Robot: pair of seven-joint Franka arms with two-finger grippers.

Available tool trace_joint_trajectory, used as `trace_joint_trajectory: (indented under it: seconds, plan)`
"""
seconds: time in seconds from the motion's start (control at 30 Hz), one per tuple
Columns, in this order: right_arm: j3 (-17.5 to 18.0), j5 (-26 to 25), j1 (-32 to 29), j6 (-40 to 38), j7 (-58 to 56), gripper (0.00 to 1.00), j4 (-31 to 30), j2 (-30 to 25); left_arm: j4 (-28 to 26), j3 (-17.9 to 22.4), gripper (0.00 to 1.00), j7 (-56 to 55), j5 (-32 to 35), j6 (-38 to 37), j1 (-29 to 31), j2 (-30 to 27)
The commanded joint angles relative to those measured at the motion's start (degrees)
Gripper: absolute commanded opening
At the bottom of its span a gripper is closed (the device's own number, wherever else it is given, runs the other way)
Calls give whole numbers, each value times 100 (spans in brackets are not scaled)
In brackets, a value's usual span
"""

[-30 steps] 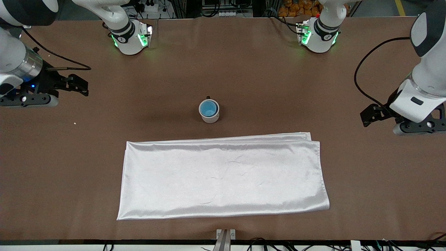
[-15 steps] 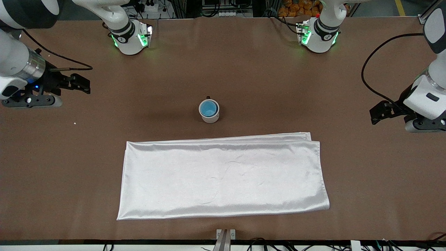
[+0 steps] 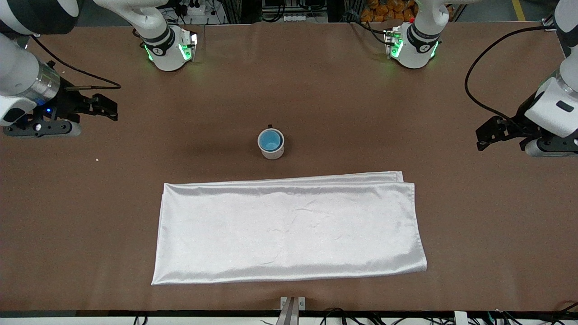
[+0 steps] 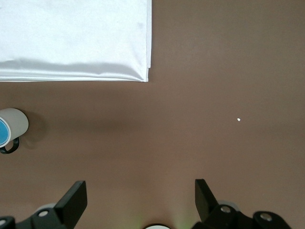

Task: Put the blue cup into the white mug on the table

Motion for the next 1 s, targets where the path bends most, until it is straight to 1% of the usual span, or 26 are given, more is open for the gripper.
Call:
trace_joint_trajectory:
  seconds: [0.0,0.4,0.63,0.97]
  plan:
    - [23,93,-42,95,-61,100,-224,-198,-53,106,100,132,-242,-69,-61,-88]
    - [15,93,-51,139,-61,100,-215,-207,-167,141,100,105,-295,-209,-61,-124]
    - [15,111,-95,551,-26,100,-197,-269,-255,150,100,123,-286,-218,-61,-193]
    - [6,120,-130,658,9,100,145,-207,-404,150,100,9,-286,-218,-61,-334]
